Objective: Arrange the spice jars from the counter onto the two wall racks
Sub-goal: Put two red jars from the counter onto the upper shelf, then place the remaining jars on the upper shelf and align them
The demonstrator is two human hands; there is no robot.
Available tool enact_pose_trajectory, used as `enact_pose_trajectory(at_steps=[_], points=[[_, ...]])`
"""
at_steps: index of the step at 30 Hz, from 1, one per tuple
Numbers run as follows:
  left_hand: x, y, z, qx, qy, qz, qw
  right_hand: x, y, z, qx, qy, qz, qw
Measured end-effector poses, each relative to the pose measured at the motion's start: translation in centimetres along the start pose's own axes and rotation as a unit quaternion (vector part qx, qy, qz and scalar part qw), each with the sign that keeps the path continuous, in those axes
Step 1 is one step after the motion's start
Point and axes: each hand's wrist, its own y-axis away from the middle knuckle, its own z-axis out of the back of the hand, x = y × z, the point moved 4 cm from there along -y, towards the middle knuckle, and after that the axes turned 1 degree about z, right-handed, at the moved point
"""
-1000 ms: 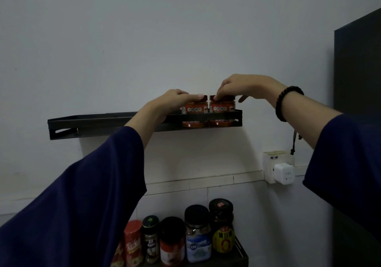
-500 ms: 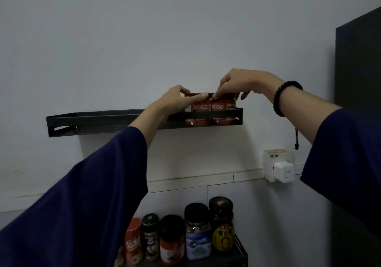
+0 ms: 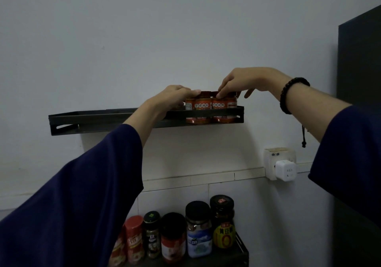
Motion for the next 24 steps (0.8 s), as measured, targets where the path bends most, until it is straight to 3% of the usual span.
enact_pose_trajectory(at_steps=[7, 10, 13, 15, 17, 20, 24], points=[[0.0, 0.3, -0.2, -0.013, 0.004, -0.004, 1.0, 0.5, 0.8, -0.5, -0.018, 0.014, -0.011, 1.0], [-0.4, 1.7, -0.4, -0.088, -0.047, -0.055, 0.993, 0.8, 1.6, -1.7, -0.033, -0.052, 0.011, 0.998], [-0.6, 4.7, -0.8, -0.183, -0.141, -0.141, 0.963, 0.9, 3.0, -3.1, -0.15, -0.044, 0.043, 0.987], [0.2, 7.9, -1.7, -0.214, -0.167, -0.175, 0.947, 1.5, 5.1, -4.7, -0.235, -0.048, 0.069, 0.968], [1.7, 11.9, -2.9, -0.234, -0.197, -0.195, 0.932, 2.6, 8.0, -6.9, -0.269, -0.08, 0.117, 0.953], [5.5, 18.6, -5.0, -0.193, -0.237, -0.137, 0.942, 4.1, 13.1, -11.9, -0.205, -0.114, 0.152, 0.96], [12.1, 28.0, -8.4, -0.042, -0.238, 0.02, 0.97, 5.5, 19.5, -20.7, -0.027, -0.112, 0.143, 0.983]])
